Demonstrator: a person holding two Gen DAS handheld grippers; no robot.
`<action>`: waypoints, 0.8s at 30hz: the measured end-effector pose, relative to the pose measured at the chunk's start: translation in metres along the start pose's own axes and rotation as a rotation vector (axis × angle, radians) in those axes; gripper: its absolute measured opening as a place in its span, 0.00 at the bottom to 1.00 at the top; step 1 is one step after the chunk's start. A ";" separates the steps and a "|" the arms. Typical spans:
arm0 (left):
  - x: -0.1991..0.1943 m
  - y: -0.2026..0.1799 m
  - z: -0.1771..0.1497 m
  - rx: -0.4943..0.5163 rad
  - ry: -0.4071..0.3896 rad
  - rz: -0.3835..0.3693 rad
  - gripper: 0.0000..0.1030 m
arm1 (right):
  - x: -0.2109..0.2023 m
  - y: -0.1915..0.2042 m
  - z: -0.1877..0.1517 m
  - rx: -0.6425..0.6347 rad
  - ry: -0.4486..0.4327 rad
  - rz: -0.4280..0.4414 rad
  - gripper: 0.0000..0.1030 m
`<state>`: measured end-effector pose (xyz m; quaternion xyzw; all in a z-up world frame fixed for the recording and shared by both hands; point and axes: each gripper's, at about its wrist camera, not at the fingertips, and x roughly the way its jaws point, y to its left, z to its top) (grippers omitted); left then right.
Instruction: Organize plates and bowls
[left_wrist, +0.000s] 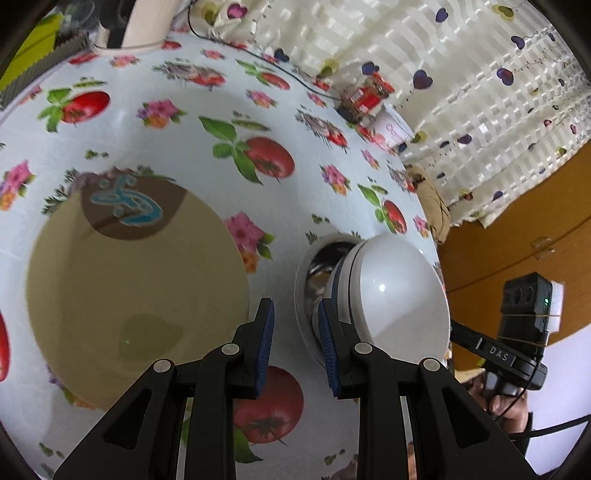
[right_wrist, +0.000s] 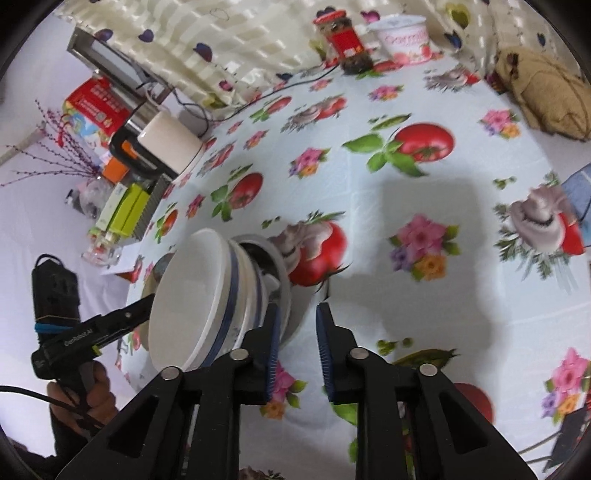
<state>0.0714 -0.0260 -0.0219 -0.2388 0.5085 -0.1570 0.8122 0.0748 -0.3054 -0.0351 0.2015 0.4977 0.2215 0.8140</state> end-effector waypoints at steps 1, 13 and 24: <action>0.002 0.001 0.000 -0.002 0.007 -0.005 0.25 | 0.002 0.000 -0.001 0.003 0.006 0.008 0.17; 0.021 0.006 0.000 0.001 0.068 -0.044 0.25 | 0.021 -0.005 -0.003 0.048 0.060 0.099 0.11; 0.027 0.006 0.003 0.027 0.073 -0.063 0.10 | 0.026 -0.013 -0.001 0.074 0.061 0.188 0.08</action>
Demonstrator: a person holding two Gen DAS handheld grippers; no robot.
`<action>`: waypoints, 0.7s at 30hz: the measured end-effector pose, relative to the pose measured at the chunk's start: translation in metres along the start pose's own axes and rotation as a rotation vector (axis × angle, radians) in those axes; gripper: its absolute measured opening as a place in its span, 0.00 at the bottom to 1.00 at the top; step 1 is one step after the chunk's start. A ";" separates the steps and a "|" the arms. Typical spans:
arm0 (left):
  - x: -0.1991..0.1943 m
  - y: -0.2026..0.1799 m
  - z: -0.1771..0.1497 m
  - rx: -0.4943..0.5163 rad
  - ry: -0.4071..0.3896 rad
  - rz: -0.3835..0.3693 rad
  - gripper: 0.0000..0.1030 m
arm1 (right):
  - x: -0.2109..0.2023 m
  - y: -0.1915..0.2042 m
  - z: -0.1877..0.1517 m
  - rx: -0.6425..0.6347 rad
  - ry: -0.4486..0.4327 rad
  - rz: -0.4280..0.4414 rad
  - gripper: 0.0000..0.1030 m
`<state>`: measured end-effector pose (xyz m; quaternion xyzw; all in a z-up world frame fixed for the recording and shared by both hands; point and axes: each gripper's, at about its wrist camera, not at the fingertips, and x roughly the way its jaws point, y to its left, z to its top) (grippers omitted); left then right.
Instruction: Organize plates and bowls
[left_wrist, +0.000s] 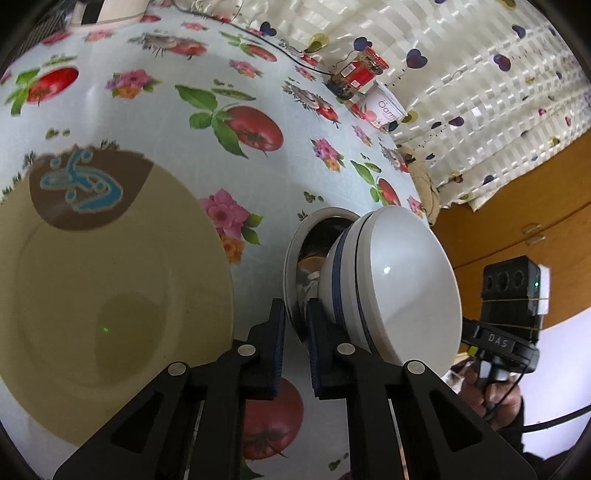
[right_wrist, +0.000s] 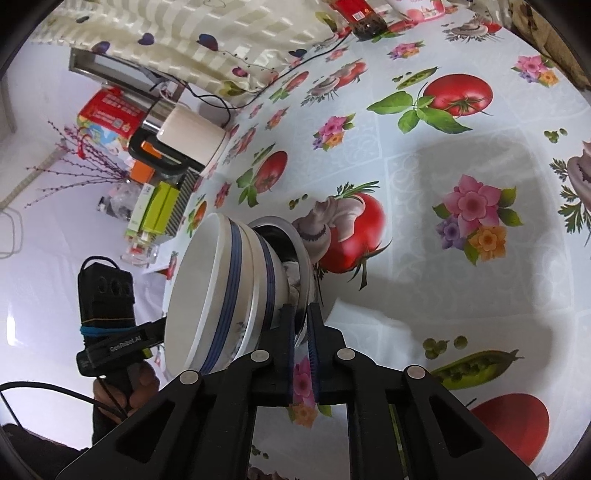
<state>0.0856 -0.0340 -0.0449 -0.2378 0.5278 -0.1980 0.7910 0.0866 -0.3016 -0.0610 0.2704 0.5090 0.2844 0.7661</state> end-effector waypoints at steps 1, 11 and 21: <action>0.000 0.000 0.001 0.002 -0.001 0.003 0.10 | 0.000 0.000 0.000 -0.001 -0.001 0.001 0.08; -0.009 -0.003 0.004 0.002 -0.021 0.022 0.10 | 0.002 0.006 0.003 0.001 0.002 -0.009 0.08; -0.045 -0.003 0.009 -0.020 -0.079 0.051 0.09 | 0.004 0.038 0.016 -0.046 0.015 -0.017 0.08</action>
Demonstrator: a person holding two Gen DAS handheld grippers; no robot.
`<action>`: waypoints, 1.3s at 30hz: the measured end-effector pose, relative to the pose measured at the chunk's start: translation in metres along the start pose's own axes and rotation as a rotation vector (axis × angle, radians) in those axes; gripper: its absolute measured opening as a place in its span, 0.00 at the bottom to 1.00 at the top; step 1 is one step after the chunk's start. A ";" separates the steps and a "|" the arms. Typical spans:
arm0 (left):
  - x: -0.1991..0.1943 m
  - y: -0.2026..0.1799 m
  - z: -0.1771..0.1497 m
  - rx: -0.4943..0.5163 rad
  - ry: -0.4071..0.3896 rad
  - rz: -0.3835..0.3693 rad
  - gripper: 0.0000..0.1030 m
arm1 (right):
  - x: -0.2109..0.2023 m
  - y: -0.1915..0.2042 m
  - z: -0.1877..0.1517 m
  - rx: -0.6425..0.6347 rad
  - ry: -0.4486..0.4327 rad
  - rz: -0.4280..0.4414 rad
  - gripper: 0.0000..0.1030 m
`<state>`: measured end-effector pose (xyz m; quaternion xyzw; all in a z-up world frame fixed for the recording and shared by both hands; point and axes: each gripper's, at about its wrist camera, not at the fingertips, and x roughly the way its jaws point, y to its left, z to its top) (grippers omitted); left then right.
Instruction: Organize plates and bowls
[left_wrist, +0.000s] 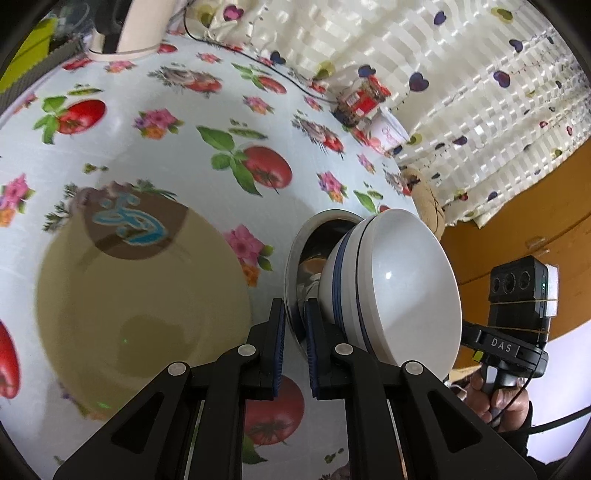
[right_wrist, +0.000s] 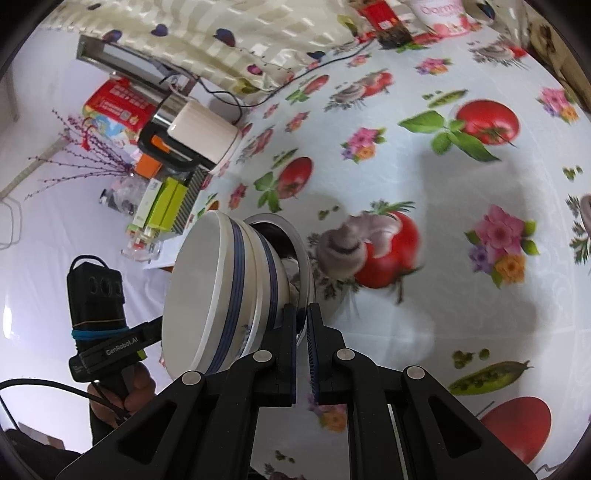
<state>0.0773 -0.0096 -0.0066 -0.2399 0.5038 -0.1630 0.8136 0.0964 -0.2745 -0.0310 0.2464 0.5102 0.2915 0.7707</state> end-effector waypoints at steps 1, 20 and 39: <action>-0.006 0.002 0.000 -0.004 -0.011 0.006 0.09 | 0.001 0.005 0.001 -0.009 0.003 0.001 0.08; -0.070 0.091 -0.014 -0.181 -0.120 0.120 0.09 | 0.090 0.095 0.013 -0.171 0.176 0.030 0.08; -0.077 0.113 -0.021 -0.214 -0.153 0.137 0.15 | 0.111 0.117 0.017 -0.246 0.212 -0.067 0.17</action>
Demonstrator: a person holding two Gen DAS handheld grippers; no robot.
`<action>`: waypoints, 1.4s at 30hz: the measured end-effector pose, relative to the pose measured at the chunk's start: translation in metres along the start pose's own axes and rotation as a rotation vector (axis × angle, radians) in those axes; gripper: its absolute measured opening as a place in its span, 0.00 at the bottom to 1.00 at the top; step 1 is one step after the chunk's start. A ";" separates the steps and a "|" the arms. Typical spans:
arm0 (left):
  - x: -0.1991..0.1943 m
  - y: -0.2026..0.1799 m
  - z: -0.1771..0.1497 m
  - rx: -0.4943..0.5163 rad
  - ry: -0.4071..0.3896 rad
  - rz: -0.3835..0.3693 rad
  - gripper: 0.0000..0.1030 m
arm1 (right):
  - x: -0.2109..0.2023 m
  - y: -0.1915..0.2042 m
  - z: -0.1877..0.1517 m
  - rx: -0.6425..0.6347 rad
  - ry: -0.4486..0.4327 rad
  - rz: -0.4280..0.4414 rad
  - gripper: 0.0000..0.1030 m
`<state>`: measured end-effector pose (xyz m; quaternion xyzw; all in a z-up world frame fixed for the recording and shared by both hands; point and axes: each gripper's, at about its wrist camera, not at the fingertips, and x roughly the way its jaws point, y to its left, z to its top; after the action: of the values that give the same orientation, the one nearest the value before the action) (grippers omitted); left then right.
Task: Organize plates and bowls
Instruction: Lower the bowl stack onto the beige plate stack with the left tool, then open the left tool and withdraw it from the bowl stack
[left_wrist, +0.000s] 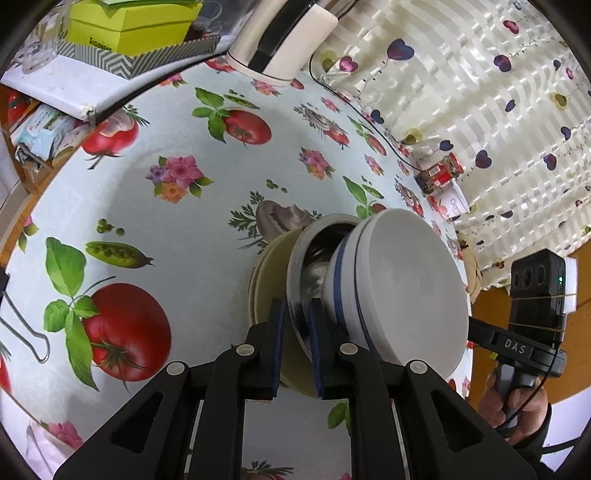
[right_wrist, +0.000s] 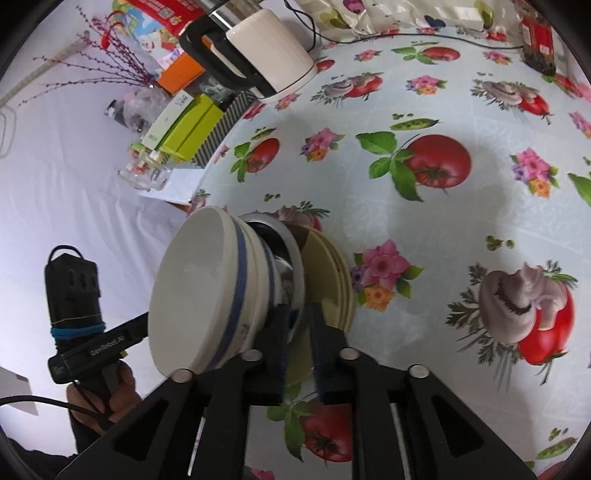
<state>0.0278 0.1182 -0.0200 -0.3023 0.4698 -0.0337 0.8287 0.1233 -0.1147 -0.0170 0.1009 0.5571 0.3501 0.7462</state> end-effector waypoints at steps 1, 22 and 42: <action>-0.002 0.001 0.000 -0.003 -0.008 0.006 0.19 | -0.001 -0.001 0.000 -0.001 -0.004 -0.009 0.22; -0.054 -0.034 -0.047 0.094 -0.134 0.105 0.21 | -0.060 0.052 -0.055 -0.191 -0.158 -0.181 0.45; -0.061 -0.076 -0.085 0.249 -0.141 0.203 0.21 | -0.054 0.099 -0.107 -0.354 -0.176 -0.252 0.55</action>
<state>-0.0565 0.0376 0.0347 -0.1501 0.4309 0.0136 0.8897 -0.0206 -0.1021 0.0395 -0.0717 0.4281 0.3360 0.8359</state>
